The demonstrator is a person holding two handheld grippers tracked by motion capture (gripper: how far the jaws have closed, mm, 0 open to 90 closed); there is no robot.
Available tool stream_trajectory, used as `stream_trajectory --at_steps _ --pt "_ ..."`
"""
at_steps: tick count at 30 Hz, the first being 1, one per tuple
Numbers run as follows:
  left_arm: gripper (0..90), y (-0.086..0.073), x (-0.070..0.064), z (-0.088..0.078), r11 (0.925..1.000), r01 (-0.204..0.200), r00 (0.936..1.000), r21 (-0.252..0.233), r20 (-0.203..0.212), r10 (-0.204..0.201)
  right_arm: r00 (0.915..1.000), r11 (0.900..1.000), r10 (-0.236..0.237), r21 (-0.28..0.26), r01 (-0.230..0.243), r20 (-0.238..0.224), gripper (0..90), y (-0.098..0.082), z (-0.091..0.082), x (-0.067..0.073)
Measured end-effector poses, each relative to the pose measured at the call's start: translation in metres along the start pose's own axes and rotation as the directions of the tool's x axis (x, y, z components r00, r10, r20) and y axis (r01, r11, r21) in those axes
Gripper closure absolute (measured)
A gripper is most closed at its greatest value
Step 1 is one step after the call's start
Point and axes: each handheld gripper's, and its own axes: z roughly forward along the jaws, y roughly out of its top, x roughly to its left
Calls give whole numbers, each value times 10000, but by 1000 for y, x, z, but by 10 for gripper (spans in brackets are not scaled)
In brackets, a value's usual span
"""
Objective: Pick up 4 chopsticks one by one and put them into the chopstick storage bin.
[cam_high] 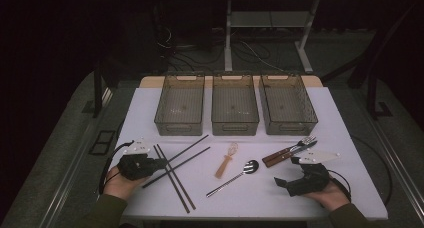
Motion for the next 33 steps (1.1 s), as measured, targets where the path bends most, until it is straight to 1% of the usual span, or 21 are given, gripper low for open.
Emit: stream_trajectory --at_steps 9,11,16,20,31,33 --pt "847 10 -1 -1 9995 149 9999 -293 51 -148 10000 10000 25 -3 -25 -1 14 0 0 0" --pt "847 12 -1 -1 9995 132 9999 -292 47 -131 10000 10000 37 -2 -37 1 14 0 0 0" --pt "848 19 0 -2 9985 187 9998 -514 91 -183 10000 10000 67 -32 -67 13 14 0 0 0" --pt "849 25 1 -1 9981 119 9999 -601 38 -117 10000 9999 86 -75 -85 38 14 0 -1 0" --pt "849 40 8 0 9961 83 9999 -877 -61 -88 9999 9999 110 -83 -110 10 14 0 -1 -1" --pt "849 44 10 1 9951 137 9998 -977 -117 -149 9999 9999 116 -86 -116 11 14 0 -1 -1"
